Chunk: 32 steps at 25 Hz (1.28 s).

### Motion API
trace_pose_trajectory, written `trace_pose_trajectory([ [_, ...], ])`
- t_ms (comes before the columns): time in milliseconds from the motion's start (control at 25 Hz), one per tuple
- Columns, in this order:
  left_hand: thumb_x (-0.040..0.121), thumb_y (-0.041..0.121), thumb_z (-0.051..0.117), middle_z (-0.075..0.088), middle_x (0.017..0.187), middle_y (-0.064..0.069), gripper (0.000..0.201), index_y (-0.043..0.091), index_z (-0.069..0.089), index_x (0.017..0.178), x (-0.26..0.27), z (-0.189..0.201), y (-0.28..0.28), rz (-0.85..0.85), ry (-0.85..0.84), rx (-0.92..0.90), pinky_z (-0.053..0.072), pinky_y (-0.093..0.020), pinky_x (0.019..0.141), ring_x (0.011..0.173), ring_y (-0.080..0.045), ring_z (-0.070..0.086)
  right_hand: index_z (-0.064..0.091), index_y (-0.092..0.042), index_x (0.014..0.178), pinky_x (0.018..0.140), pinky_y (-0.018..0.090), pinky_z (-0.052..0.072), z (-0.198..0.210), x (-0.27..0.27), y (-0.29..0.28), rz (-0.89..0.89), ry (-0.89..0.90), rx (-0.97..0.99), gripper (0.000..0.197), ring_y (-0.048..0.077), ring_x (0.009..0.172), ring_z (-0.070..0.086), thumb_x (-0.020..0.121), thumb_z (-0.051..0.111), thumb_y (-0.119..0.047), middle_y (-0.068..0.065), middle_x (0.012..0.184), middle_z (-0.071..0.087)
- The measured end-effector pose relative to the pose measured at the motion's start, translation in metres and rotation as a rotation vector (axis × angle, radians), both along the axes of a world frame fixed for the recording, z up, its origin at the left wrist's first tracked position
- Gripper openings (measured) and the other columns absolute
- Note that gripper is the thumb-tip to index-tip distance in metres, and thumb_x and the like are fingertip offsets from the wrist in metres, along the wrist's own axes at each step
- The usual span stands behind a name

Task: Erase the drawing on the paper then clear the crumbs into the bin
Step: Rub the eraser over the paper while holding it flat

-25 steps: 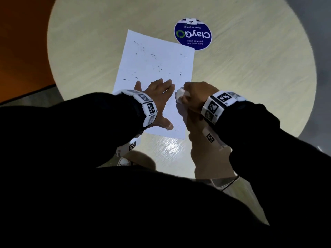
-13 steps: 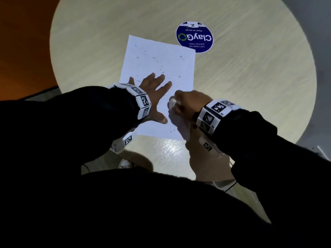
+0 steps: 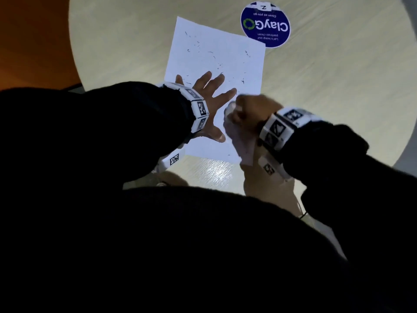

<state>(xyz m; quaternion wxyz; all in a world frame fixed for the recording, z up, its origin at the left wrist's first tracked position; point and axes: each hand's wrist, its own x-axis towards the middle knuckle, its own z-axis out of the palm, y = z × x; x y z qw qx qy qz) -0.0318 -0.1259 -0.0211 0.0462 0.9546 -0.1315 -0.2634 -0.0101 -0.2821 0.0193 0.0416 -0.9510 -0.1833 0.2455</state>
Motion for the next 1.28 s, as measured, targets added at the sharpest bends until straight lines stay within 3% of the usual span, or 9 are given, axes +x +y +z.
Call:
trace_pose_trajectory([
  [120, 0.066, 0.084, 0.051, -0.026, 0.157, 0.007, 0.117, 0.036, -0.016, 0.149, -0.002, 0.002, -0.001, 0.001, -0.004, 0.014, -0.001, -0.068, 0.109, 0.145, -0.019, -0.022, 0.054, -0.008, 0.11, 0.072, 0.03, 0.034, 0.004, 0.019, 0.002, -0.073, -0.062, -0.02, 0.033, 0.028, 0.092, 0.054, 0.093, 0.048, -0.035, 0.012, 0.104, 0.059],
  [320, 0.066, 0.084, 0.05, -0.023, 0.158, 0.006, 0.118, 0.033, -0.014, 0.15, -0.001, 0.0, 0.0, -0.004, -0.02, 0.005, 0.001, -0.07, 0.107, 0.146, -0.02, -0.018, 0.049, -0.015, 0.083, 0.067, 0.03, 0.035, 0.004, -0.021, 0.004, 0.003, -0.022, -0.053, 0.015, 0.022, 0.077, 0.046, 0.09, 0.051, -0.029, 0.0, 0.077, 0.047],
  [480, 0.061, 0.089, 0.044, -0.023, 0.158, 0.006, 0.121, 0.032, -0.017, 0.15, -0.001, -0.003, 0.001, -0.017, -0.024, -0.003, 0.0, -0.069, 0.107, 0.146, -0.02, -0.019, 0.051, -0.014, 0.095, 0.069, 0.03, 0.035, 0.008, 0.014, 0.009, -0.114, -0.013, -0.01, 0.021, 0.027, 0.088, 0.054, 0.093, 0.049, -0.034, 0.007, 0.093, 0.054],
  [640, 0.052, 0.095, 0.03, -0.019, 0.159, 0.006, 0.123, 0.033, -0.012, 0.151, -0.004, -0.005, 0.002, -0.005, -0.051, -0.022, 0.001, -0.071, 0.106, 0.147, -0.02, -0.014, 0.049, -0.015, 0.083, 0.068, 0.029, 0.032, -0.001, -0.022, 0.004, -0.021, 0.022, -0.031, 0.019, 0.024, 0.078, 0.047, 0.094, 0.047, -0.031, 0.002, 0.077, 0.049],
  [760, 0.06, 0.091, 0.04, -0.025, 0.157, 0.007, 0.121, 0.033, -0.017, 0.149, -0.001, -0.003, 0.002, -0.012, -0.004, 0.01, -0.001, -0.069, 0.108, 0.146, -0.019, -0.019, 0.054, -0.011, 0.109, 0.072, 0.03, 0.035, 0.002, 0.01, 0.008, -0.097, -0.013, -0.054, 0.03, 0.024, 0.085, 0.048, 0.094, 0.045, -0.036, 0.011, 0.1, 0.059],
  [840, 0.059, 0.092, 0.04, -0.025, 0.157, 0.008, 0.123, 0.032, -0.018, 0.149, 0.002, -0.004, 0.001, -0.004, -0.002, 0.023, -0.001, -0.068, 0.108, 0.146, -0.018, -0.019, 0.053, -0.01, 0.113, 0.074, 0.031, 0.036, 0.004, 0.019, 0.009, -0.125, -0.007, -0.022, 0.033, 0.026, 0.091, 0.052, 0.094, 0.045, -0.036, 0.014, 0.112, 0.06],
  [1000, 0.056, 0.093, 0.038, -0.021, 0.159, 0.007, 0.126, 0.028, -0.015, 0.151, 0.0, -0.007, 0.003, -0.005, -0.028, 0.014, 0.001, -0.069, 0.107, 0.147, -0.018, -0.015, 0.057, -0.011, 0.097, 0.073, 0.033, 0.046, 0.0, -0.028, 0.007, 0.009, -0.039, -0.039, 0.022, 0.03, 0.088, 0.058, 0.092, 0.048, -0.03, 0.008, 0.093, 0.061],
  [1160, 0.051, 0.093, 0.035, -0.025, 0.157, 0.007, 0.13, 0.028, -0.019, 0.15, 0.001, -0.002, 0.0, -0.003, 0.005, 0.017, -0.001, -0.068, 0.108, 0.146, -0.018, -0.019, 0.052, -0.013, 0.099, 0.07, 0.03, 0.035, 0.006, 0.015, 0.01, -0.081, -0.005, -0.03, 0.023, 0.025, 0.081, 0.049, 0.093, 0.047, -0.035, 0.01, 0.098, 0.057],
  [1280, 0.058, 0.091, 0.042, -0.022, 0.158, 0.008, 0.127, 0.027, -0.016, 0.151, 0.0, -0.003, 0.002, 0.014, -0.002, 0.002, 0.0, -0.068, 0.108, 0.146, -0.017, -0.017, 0.054, -0.01, 0.094, 0.073, 0.034, 0.043, 0.003, -0.007, 0.01, -0.06, -0.057, -0.016, 0.023, 0.03, 0.084, 0.056, 0.093, 0.045, -0.031, 0.012, 0.096, 0.062],
])
